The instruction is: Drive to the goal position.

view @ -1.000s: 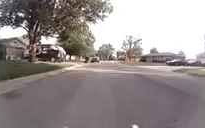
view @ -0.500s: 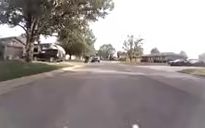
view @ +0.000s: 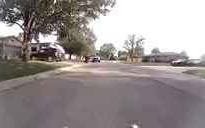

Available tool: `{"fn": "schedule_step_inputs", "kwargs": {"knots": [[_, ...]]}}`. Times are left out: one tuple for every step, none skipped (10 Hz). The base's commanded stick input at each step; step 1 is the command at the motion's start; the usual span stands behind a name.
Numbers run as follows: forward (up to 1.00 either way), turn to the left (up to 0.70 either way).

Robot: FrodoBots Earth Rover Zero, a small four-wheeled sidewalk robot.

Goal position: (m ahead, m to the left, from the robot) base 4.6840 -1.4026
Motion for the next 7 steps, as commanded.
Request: {"fn": "schedule_step_inputs", "kwargs": {"knots": [[1.0, 0.0], [1.0, 0.0], [1.0, 0.0], [1.0, 0.0], [1.0, 0.0], [1.0, 0.0], [1.0, 0.0]]}}
